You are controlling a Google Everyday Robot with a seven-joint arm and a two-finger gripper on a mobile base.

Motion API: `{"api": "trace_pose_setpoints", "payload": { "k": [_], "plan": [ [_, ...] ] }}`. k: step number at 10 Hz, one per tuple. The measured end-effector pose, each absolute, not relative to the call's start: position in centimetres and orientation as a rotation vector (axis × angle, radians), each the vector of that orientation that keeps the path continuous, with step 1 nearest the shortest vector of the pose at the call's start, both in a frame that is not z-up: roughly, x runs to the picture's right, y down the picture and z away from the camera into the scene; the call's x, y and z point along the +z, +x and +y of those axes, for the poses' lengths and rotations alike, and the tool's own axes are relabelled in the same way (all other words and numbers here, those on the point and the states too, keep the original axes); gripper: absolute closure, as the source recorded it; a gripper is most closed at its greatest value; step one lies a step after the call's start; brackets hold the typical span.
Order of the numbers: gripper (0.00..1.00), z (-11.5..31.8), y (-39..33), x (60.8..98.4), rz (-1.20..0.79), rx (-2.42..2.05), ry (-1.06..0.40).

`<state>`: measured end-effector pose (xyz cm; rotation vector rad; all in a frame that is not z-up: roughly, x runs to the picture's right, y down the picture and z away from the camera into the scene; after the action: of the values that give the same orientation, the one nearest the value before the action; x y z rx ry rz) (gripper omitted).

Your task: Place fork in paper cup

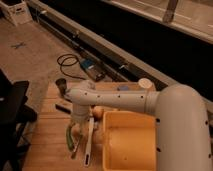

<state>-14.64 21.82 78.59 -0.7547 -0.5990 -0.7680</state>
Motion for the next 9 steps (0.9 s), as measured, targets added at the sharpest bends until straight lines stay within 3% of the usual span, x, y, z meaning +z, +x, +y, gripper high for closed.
{"api": "trace_pose_setpoints", "payload": {
  "k": [7,9],
  "plan": [
    [0.35,22.9,-14.0,81.7,-0.591,-0.783,-0.753],
    [0.40,23.2,-13.4,82.4,-0.584,-0.781,-0.754]
  ]
}}
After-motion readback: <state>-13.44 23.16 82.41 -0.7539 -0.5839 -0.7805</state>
